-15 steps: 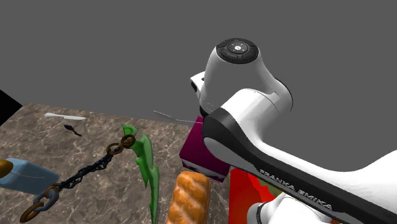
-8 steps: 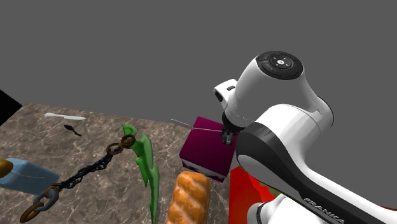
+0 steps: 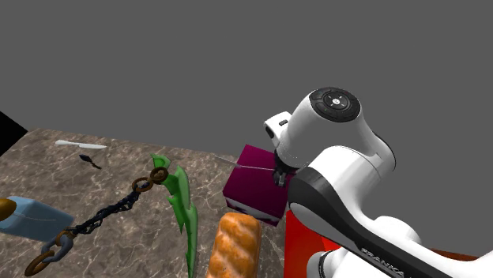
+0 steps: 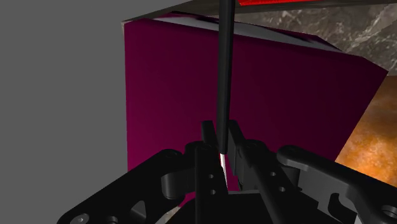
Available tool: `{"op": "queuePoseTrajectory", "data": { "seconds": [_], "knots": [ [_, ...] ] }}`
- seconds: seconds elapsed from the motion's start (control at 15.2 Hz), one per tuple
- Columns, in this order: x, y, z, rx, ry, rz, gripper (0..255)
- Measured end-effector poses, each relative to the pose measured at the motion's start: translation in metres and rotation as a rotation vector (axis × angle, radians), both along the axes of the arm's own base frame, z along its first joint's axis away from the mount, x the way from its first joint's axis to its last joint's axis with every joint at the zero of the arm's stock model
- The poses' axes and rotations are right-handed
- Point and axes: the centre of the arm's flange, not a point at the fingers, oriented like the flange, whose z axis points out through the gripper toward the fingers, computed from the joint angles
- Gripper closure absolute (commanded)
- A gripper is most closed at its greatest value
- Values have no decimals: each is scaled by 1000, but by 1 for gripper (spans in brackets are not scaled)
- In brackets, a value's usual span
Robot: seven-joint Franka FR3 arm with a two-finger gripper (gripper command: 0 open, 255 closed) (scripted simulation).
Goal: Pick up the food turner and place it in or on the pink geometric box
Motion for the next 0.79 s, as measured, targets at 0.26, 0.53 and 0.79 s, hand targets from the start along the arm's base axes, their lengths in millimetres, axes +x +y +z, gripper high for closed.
{"op": "queuePoseTrajectory", "data": {
  "seconds": [0.26, 0.53, 0.79],
  "knots": [
    [-1, -1, -17, 0, 0, 0, 255],
    [-1, -1, -18, 0, -1, 0, 255],
    [-1, -1, -19, 0, -1, 0, 0]
  ]
}}
